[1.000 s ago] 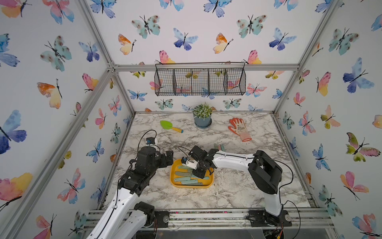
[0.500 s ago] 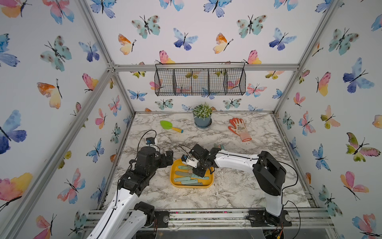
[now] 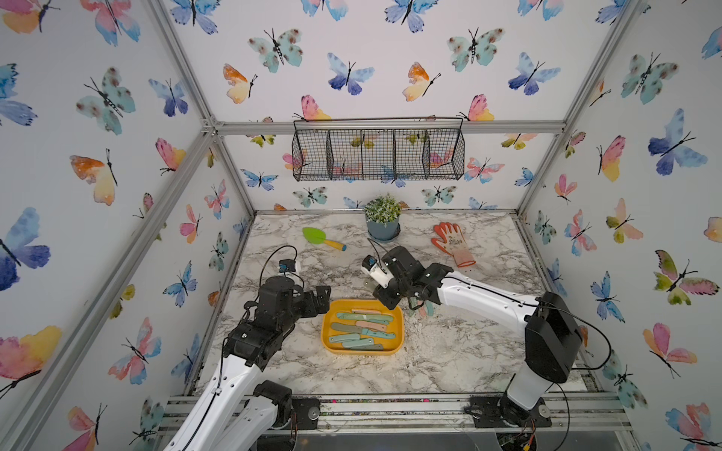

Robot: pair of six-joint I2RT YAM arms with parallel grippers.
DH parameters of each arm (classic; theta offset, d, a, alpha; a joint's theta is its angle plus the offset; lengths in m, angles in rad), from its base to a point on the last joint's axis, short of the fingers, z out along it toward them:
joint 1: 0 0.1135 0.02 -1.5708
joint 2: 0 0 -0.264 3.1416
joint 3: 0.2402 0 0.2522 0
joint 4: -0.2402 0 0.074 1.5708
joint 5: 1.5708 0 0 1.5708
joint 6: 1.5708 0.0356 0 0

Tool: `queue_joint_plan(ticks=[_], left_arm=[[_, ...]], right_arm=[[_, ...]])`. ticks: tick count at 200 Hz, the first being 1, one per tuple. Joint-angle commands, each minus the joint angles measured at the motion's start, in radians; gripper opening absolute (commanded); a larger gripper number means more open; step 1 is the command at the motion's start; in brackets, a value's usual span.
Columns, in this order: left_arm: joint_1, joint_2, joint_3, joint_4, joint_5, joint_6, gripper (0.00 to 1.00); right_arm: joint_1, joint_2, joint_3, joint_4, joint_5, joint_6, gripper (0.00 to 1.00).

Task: Take the fruit knife out of the storage box
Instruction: Pick up the fruit knife from the storage box, then place the fruit knife at the center of the board.

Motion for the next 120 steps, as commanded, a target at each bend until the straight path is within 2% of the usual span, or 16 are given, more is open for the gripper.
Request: queue_joint_plan(ticks=[1, 57, 120], left_arm=[[0.003, 0.017, -0.002, 0.022, 0.134, 0.039, 0.99], [-0.018, 0.064, -0.01, 0.042, 0.264, 0.055, 0.99], [-0.03, 0.088, -0.005, 0.032, 0.25, 0.055, 0.99]], right_arm=[[-0.089, -0.067, -0.051, 0.036, 0.003, 0.094, 0.17], [-0.327, -0.139, -0.194, 0.061, 0.009, 0.187, 0.17], [-0.389, -0.018, -0.246, 0.059, 0.019, 0.234, 0.17]])
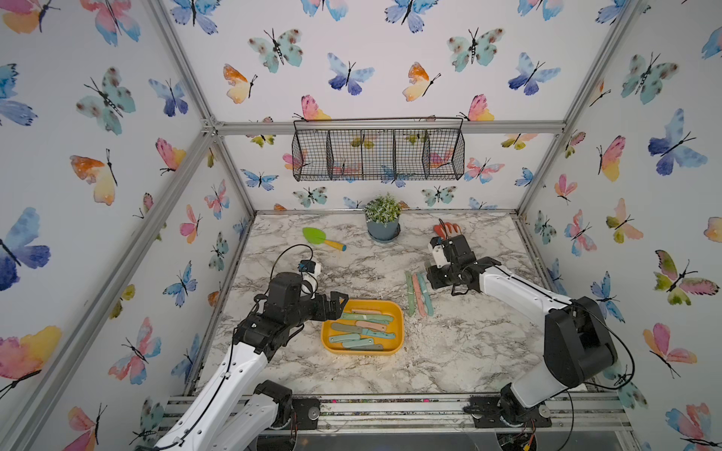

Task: Take the fruit knife out of the storage box
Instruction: Place the fruit knife at the center of the board.

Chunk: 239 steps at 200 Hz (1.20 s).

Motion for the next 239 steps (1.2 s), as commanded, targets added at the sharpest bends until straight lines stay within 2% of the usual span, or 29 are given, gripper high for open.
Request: queue_joint_plan(ticks=[1, 150, 239], left_arm=[[-0.004, -0.006, -0.004, 0.005, 0.014, 0.015, 0.99], [-0.005, -0.008, -0.001, 0.0, -0.009, 0.011, 0.98], [-0.005, -0.013, -0.001, -0.002, -0.016, 0.011, 0.98]], right_arm=[[-0.018, 0.043, -0.028, 0.005, 0.002, 0.036, 0.17], [-0.047, 0.178, -0.037, 0.005, -0.019, 0.036, 0.17], [-0.048, 0.176, -0.038, 0.002, -0.008, 0.042, 0.27]])
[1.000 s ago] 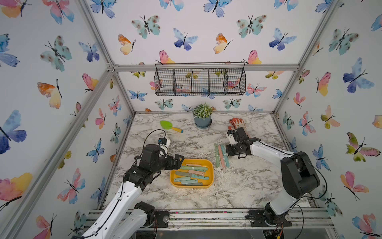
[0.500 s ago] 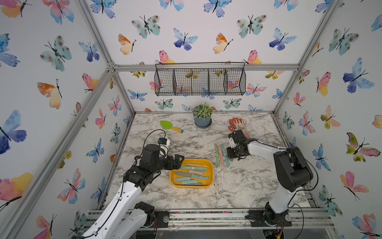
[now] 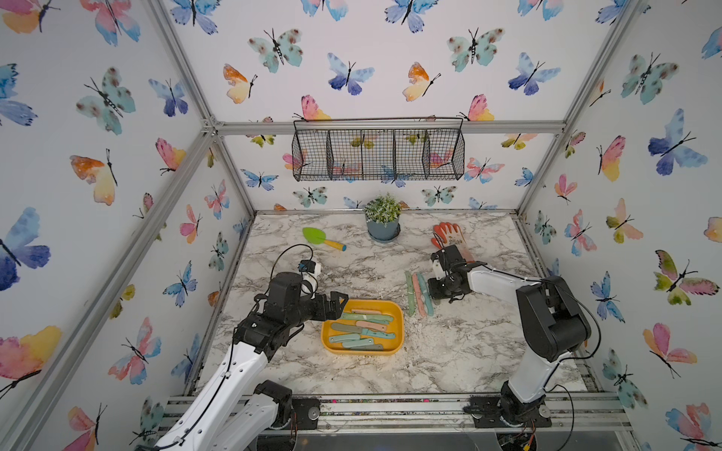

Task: Take the fruit knife out of the storage box
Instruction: Place the fruit knife at the center of the board.

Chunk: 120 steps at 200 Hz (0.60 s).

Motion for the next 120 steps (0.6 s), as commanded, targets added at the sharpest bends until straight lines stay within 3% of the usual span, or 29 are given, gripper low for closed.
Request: queue_joint_plan(ticks=[1, 88, 120], left_arm=[[-0.005, -0.014, -0.001, -0.002, -0.014, 0.011, 0.99], [-0.005, -0.015, -0.001, -0.001, -0.02, 0.01, 0.98], [-0.004, -0.013, 0.0, -0.001, -0.026, 0.01, 0.98]], right_arm=[[-0.008, 0.017, -0.003, -0.009, 0.0, 0.01, 0.27], [-0.01, 0.01, 0.003, -0.015, 0.002, 0.015, 0.32], [-0.009, -0.065, 0.006, -0.005, -0.006, 0.01, 0.32]])
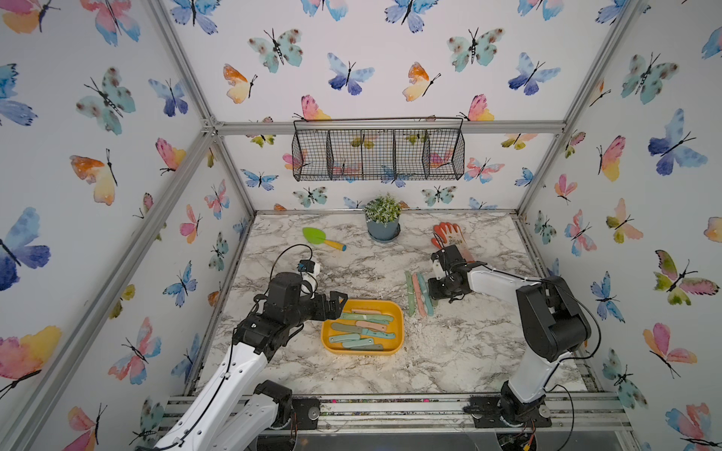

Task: Take the fruit knife out of the storage box
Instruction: Place the fruit knife at the center of the board, then pick up the fruit knife from the storage box.

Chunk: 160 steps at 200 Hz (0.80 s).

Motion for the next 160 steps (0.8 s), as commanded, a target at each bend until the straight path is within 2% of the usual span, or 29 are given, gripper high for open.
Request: queue_joint_plan(ticks=[1, 29, 49, 79, 95, 116, 160], left_arm=[[-0.004, -0.008, 0.0, -0.001, -0.013, 0.01, 0.98], [-0.004, -0.009, 0.005, -0.003, -0.037, 0.009, 0.98], [-0.002, -0.011, 0.015, -0.016, -0.091, 0.003, 0.98], [-0.002, -0.026, 0.032, -0.045, -0.234, -0.024, 0.98], [0.0, -0.04, 0.04, -0.065, -0.347, -0.068, 0.98], [0.006, -0.068, 0.034, -0.079, -0.451, -0.102, 0.98], [0.015, -0.125, 0.025, -0.081, -0.499, -0.119, 0.99]], right_arm=[[-0.009, -0.065, 0.005, -0.002, -0.007, 0.001, 0.32], [0.003, -0.182, -0.017, 0.053, -0.059, -0.055, 0.35], [0.049, -0.249, -0.026, 0.084, -0.113, -0.128, 0.38], [0.238, -0.302, -0.032, 0.131, -0.177, -0.308, 0.45], [0.319, -0.285, -0.019, 0.137, -0.227, -0.361, 0.48], [0.376, -0.234, 0.011, 0.129, -0.286, -0.389, 0.48], [0.499, -0.073, 0.135, 0.013, -0.257, -0.47, 0.49]])
